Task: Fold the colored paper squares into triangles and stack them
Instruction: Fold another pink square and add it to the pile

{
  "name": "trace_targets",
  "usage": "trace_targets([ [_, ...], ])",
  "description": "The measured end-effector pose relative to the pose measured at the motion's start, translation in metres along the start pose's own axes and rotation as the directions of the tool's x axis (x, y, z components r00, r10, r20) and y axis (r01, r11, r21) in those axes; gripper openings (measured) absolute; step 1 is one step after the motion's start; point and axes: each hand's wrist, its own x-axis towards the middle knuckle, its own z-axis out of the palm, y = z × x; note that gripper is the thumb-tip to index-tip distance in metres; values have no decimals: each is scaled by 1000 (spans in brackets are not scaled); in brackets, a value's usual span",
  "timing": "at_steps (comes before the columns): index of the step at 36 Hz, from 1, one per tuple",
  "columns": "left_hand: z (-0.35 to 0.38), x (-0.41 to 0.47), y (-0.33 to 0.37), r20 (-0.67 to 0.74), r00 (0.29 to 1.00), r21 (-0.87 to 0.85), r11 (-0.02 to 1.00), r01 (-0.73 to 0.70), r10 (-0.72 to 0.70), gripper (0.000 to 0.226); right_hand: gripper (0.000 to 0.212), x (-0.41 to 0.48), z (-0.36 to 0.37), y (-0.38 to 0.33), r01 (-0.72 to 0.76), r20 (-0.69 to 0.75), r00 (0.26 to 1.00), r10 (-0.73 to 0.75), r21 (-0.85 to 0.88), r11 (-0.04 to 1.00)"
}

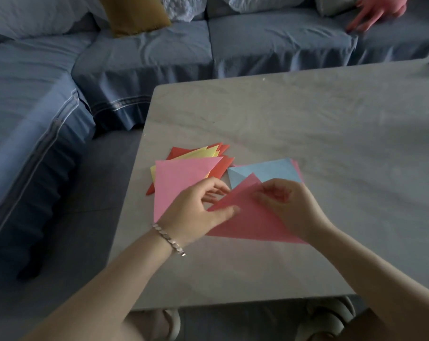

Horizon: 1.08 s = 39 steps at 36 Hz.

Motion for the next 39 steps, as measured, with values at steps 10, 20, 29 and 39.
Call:
trace_targets([
  [10,24,6,9,-107,994,-68,998,-7,0,28,5,-7,-2,-16,81,-17,996,-83,-62,995],
  [20,20,0,18,-213,974,-121,992,47,-72,29,27,-8,-9,-18,-8,-63,998,14,91,996],
  [29,16,-5,23,-240,971,-41,999,-3,-7,28,20,-9,-8,-18,-12,-36,999,14,69,998],
  [39,16,-7,25,-286,957,-12,998,-57,52,22,22,-10,-9,-23,10,-31,1000,-5,170,985],
])
